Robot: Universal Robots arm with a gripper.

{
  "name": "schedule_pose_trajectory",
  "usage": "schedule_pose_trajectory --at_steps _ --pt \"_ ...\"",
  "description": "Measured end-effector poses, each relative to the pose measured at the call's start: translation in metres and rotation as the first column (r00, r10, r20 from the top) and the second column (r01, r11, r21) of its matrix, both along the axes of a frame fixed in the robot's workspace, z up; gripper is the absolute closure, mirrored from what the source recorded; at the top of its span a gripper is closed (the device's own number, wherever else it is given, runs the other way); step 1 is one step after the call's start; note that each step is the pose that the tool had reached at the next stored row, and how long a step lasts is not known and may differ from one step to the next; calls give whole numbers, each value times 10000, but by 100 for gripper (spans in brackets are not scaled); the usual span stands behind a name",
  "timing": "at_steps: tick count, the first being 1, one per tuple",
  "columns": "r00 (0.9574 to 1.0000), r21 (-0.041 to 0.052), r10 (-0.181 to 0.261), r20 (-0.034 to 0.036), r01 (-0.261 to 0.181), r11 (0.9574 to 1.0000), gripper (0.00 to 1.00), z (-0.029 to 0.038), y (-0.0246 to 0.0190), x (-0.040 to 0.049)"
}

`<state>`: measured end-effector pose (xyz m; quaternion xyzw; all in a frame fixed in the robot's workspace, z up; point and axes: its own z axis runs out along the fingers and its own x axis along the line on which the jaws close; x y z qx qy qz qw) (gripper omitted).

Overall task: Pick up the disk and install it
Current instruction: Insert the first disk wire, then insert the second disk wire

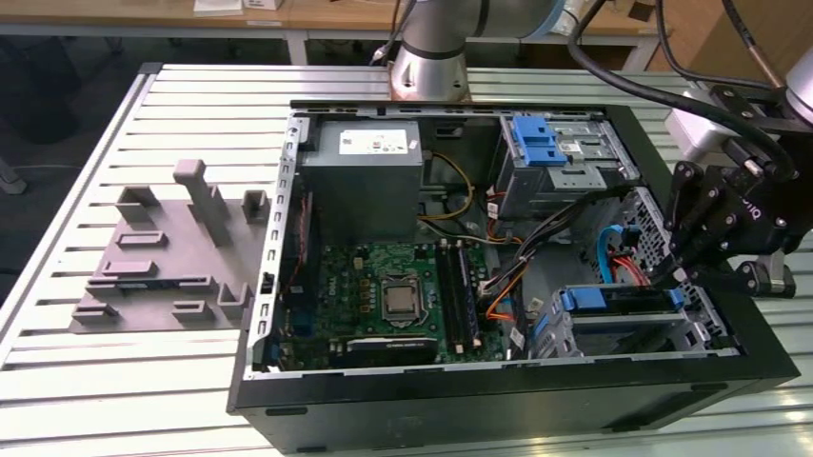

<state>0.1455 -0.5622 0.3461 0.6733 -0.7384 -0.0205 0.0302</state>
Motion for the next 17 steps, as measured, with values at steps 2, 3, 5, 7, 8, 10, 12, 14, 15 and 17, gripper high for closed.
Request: schedule_pose_trajectory --at_steps 2,3,5,7,8,10,12,14,15,17 --pt "10000 1 0 0 0 10000 89 0 0 0" --pt "10000 0 0 0 0 10000 89 0 0 0" --pt "10000 1 0 0 0 10000 89 0 0 0" --pt "10000 0 0 0 0 10000 89 1 0 0" --pt "10000 0 0 0 0 10000 89 1 0 0" --pt "10000 -1 1 0 -1 10000 89 2 1 -10" --pt "10000 -1 0 0 0 10000 89 1 0 -29" --pt "10000 1 1 4 -1 10000 89 0 -1 -68" --pt "10000 1 2 9 -2 10000 89 1 -1 -108" --pt "10000 1 1 21 -1 10000 89 0 -3 -141"
